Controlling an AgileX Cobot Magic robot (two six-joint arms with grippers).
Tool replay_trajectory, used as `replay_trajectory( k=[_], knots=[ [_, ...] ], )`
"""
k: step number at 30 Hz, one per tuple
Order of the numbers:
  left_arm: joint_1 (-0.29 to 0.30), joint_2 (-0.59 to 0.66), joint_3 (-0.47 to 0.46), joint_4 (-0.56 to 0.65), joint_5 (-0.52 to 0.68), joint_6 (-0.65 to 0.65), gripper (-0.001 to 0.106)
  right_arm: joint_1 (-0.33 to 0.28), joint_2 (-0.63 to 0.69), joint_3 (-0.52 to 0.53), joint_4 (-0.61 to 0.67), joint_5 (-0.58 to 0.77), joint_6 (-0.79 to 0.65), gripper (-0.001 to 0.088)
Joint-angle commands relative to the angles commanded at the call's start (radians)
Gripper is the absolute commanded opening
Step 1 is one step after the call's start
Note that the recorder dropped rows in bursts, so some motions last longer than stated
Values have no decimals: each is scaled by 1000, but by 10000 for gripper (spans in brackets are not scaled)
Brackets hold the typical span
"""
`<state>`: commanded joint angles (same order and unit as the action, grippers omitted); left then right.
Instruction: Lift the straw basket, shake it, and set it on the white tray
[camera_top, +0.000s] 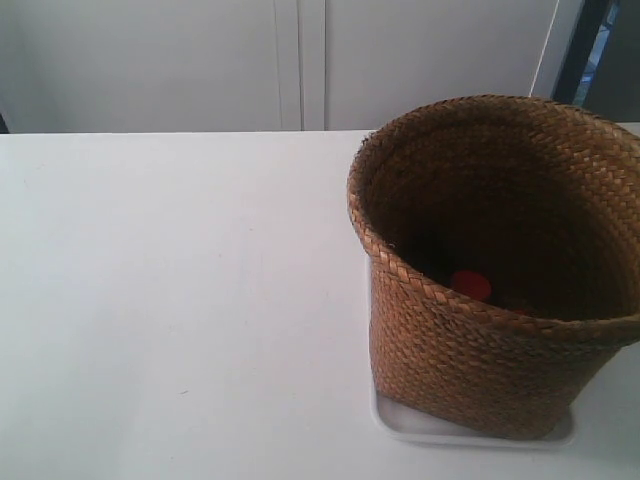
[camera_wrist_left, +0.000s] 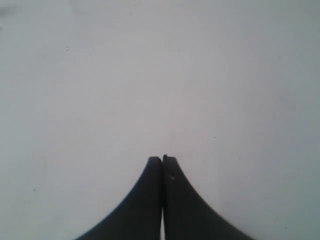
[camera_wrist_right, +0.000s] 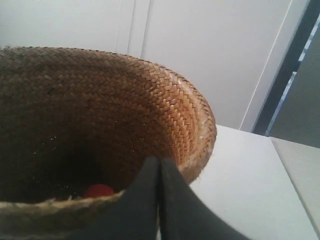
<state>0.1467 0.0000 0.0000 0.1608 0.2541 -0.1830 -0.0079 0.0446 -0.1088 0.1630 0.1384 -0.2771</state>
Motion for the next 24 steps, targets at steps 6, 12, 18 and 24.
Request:
replay_trajectory(
  k=[6, 12, 18, 24],
  knots=[
    [0, 0, 0, 0, 0, 0, 0, -2, -45, 89, -115, 30, 65, 0],
    [0, 0, 0, 0, 0, 0, 0, -2, -45, 109, -127, 61, 110, 0],
    [0, 0, 0, 0, 0, 0, 0, -2, -45, 109, -123, 174, 120, 0],
    [0, 0, 0, 0, 0, 0, 0, -2, -45, 109, -123, 216, 122, 0]
  ],
)
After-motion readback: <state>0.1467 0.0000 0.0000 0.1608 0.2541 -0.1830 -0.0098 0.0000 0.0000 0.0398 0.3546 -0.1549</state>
